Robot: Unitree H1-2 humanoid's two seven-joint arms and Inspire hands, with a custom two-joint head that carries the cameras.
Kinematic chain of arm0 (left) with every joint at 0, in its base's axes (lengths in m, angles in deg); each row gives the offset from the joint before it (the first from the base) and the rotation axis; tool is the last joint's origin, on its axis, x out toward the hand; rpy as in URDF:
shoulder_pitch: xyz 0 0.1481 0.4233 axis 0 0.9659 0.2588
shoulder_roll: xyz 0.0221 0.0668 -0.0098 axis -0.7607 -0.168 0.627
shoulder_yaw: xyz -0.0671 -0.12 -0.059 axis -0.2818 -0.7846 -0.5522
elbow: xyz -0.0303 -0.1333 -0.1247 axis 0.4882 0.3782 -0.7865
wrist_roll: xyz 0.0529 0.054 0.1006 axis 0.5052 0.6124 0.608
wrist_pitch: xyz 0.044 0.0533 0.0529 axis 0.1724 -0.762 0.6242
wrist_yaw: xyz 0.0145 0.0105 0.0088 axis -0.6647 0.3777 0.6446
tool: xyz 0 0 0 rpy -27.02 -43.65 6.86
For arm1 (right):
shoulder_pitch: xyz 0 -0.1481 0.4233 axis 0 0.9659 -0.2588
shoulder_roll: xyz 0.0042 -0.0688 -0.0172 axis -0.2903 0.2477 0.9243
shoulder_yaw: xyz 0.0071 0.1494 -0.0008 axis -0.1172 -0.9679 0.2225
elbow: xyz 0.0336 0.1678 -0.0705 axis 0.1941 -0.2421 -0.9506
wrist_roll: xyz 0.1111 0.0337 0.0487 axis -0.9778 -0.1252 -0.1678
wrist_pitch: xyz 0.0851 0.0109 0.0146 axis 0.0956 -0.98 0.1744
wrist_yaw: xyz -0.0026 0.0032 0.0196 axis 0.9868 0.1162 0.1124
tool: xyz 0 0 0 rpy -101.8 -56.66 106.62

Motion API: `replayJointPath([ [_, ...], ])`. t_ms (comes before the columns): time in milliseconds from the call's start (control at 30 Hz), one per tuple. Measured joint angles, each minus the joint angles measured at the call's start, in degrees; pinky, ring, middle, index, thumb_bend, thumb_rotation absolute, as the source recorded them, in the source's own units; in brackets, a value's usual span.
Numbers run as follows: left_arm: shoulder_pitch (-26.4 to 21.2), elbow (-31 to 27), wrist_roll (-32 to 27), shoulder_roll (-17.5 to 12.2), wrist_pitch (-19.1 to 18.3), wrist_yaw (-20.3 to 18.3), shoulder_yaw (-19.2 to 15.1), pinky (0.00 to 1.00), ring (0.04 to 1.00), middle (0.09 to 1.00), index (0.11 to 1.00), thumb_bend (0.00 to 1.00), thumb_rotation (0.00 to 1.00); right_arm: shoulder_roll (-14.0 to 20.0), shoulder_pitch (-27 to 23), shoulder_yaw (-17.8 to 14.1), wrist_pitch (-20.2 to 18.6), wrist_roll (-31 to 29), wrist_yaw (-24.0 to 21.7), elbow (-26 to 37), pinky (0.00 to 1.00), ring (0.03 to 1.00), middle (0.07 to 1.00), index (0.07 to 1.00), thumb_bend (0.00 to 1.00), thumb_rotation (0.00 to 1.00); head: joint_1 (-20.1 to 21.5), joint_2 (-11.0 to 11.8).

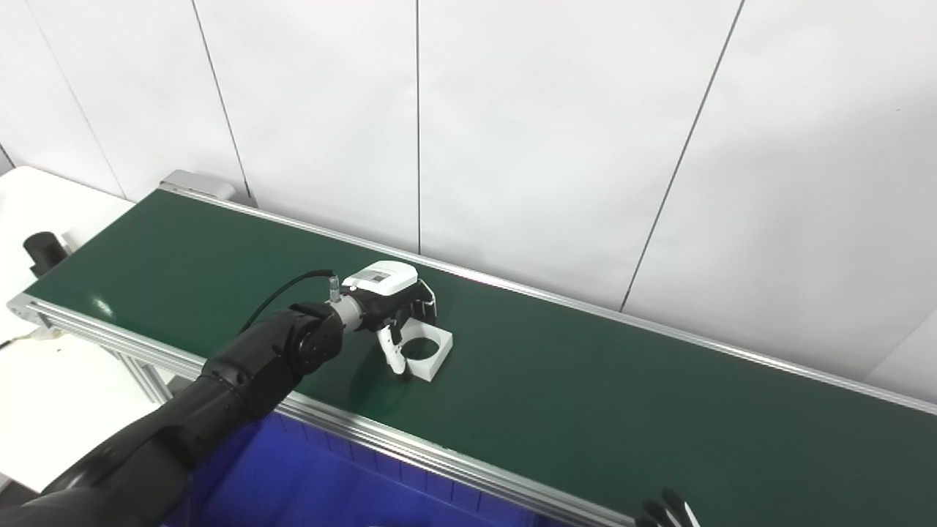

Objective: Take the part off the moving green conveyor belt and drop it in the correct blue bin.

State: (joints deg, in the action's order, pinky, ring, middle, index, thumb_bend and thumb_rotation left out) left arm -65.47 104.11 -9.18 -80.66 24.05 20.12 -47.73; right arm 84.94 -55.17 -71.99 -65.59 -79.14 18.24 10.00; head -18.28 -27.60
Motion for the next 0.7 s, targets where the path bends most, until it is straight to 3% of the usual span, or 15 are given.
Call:
replayJointPath([
  [267, 0.4, -1.1, -1.0, 0.0, 0.4, -0.6, 0.0, 0.42, 0.425, 0.523, 0.483, 0.50, 0.00, 0.0, 0.0, 0.0, 0.0, 0.2, 0.1, 0.0, 0.76, 0.818, 0.861, 0.927, 0.71, 0.50, 0.2, -0.3],
  [467, 1.1, -2.2, -1.0, -0.1, 0.6, -0.5, 0.0, 0.37, 0.402, 0.483, 0.508, 0.50, 0.00, 0.0, 0.0, 0.0, 0.0, 0.2, 0.1, 0.1, 0.77, 0.819, 0.861, 0.925, 0.72, 0.50, 0.3, -0.4],
  [700, 7.1, -13.7, -1.4, -1.8, -2.0, -3.5, -3.0, 0.34, 0.400, 0.484, 0.526, 0.50, 0.00, 0.0, 0.4, -0.1, 0.0, 0.2, 0.0, 0.4, 0.77, 0.822, 0.864, 0.927, 0.71, 0.49, 0.2, -0.8],
])
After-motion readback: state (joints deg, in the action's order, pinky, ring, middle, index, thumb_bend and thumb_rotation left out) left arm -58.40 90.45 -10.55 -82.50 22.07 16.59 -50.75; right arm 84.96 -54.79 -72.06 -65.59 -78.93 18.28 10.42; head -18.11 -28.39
